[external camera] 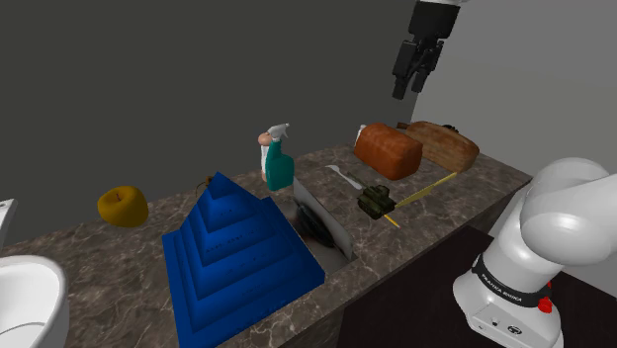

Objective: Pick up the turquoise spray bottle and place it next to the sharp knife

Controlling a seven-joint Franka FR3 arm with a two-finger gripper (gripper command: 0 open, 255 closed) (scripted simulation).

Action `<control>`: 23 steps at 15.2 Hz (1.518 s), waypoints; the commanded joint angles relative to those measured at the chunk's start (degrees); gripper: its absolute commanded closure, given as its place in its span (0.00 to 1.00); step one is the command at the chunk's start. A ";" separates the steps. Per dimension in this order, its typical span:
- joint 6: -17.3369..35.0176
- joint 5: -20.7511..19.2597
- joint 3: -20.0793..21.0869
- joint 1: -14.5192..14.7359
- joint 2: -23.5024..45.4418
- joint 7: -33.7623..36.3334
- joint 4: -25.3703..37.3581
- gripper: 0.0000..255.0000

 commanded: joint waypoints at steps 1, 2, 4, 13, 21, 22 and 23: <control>0.00 0.00 0.00 0.00 0.00 0.00 0.00 0.00; 2.27 -0.23 -1.20 0.46 0.52 -2.71 -1.25 0.00; 6.82 -0.55 -3.65 1.47 2.00 -8.13 -3.36 0.00; 25.74 2.18 -14.89 8.02 15.28 -33.91 -6.03 0.00; 35.68 14.58 -23.83 16.45 33.25 -61.25 0.73 0.00; 36.13 16.87 -24.57 17.31 35.75 -64.96 2.13 0.00; 36.39 19.25 -25.10 17.98 38.27 -68.68 3.64 0.00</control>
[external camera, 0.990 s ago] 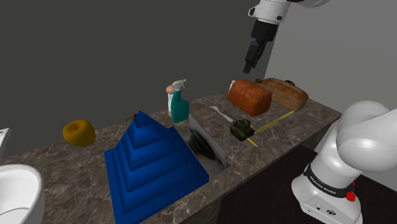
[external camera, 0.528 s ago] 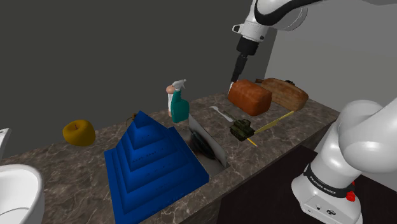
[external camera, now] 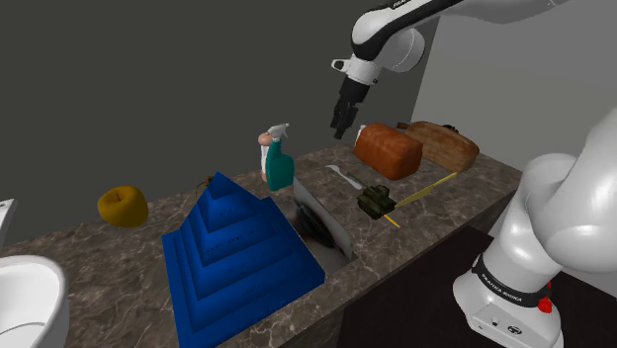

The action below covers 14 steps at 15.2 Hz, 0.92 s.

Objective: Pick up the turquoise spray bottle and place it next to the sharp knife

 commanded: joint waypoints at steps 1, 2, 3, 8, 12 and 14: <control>0.83 4.99 -1.17 1.36 5.12 -8.12 2.74 0.00; 0.73 7.39 -1.36 1.70 7.66 -11.71 4.44 0.00; 0.48 9.73 -1.31 1.84 10.17 -15.19 6.23 0.00; -2.09 19.28 1.03 0.65 22.02 -30.06 16.09 0.00; -4.72 23.93 4.27 -1.19 30.49 -38.93 24.75 0.00; -4.41 24.48 4.80 -1.29 31.48 -39.63 25.33 0.00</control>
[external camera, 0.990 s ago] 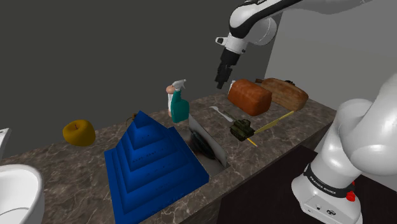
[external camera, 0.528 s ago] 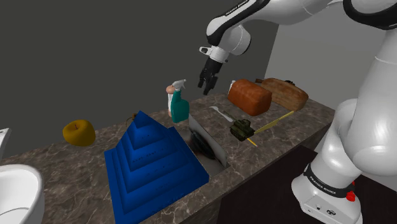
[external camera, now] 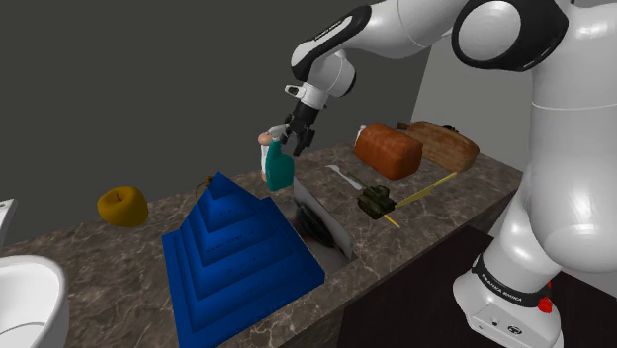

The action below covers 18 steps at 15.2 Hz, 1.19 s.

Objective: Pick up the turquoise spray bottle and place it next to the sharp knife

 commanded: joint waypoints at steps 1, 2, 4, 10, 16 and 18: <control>0.57 0.92 0.62 -0.06 1.36 -1.11 0.61 0.00; 1.03 1.26 0.83 0.03 1.80 -1.29 0.58 0.00; 1.96 1.95 1.25 0.20 2.70 -1.64 0.56 0.00; 3.12 2.85 1.81 0.40 3.90 -2.08 0.61 0.00; 3.12 2.85 1.81 0.40 3.91 -2.08 0.61 1.00; 3.12 2.85 1.81 0.40 3.91 -2.08 0.62 1.00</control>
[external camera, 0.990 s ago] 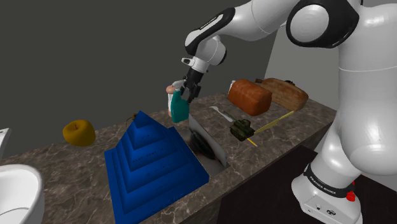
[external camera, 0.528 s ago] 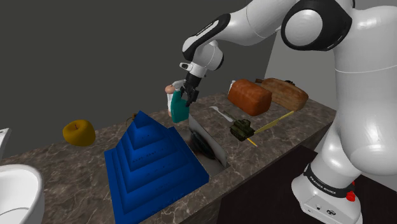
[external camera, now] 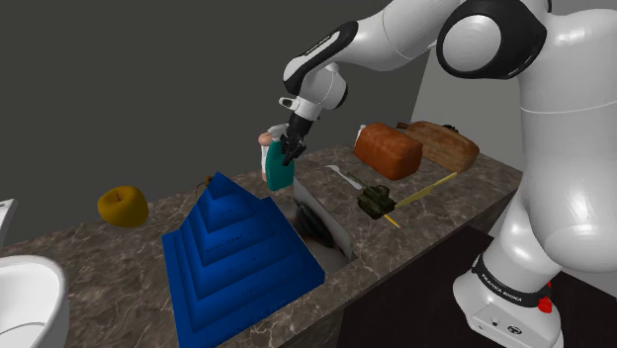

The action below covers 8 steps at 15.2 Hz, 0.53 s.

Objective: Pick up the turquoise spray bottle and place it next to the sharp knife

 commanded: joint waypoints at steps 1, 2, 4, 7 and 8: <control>0.00 0.00 0.01 0.00 0.01 0.00 0.00 1.00; 0.00 0.00 0.01 0.01 0.01 0.00 0.00 1.00; -0.01 0.00 0.01 0.00 0.02 0.00 0.01 1.00; -0.40 -0.38 -0.15 0.10 -0.46 0.44 0.06 1.00; -0.80 -0.76 -0.30 0.18 -0.91 0.88 0.17 1.00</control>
